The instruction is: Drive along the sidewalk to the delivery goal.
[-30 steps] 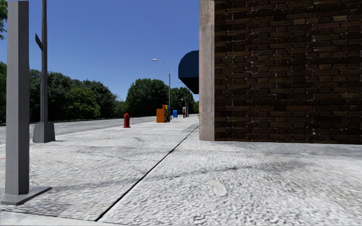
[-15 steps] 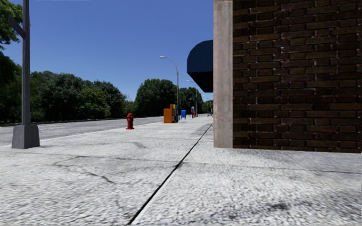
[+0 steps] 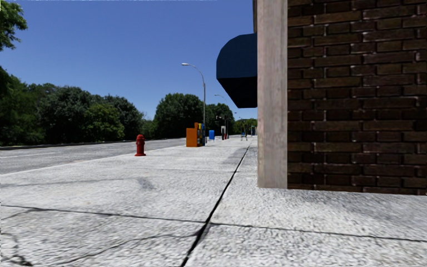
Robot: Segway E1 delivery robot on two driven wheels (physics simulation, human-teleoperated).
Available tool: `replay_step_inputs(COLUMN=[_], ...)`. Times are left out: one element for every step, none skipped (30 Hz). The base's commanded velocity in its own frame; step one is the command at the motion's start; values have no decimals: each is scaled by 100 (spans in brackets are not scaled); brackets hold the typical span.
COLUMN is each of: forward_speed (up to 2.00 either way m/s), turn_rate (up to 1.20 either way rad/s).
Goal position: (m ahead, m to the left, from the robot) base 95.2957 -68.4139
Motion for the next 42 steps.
replay_step_inputs(forward_speed=[200,200,200,200,200,200,200,200,200,200,200,200,200,200,200,200,200,200,200,200,200,200,200,200,200,200,200,200,200,200,200,200,200,200,200,200,200,200,200,200,200,200], turn_rate=[0,0,0,0,0,0,0,0,0,0,0,0,0,0,0,0,0,0,0,0,0,0,0,0,0,0,0,0,-8,-9,-10,-10,-12,-19,-25,-25,-31,-40,-47,-47,-50,-51])
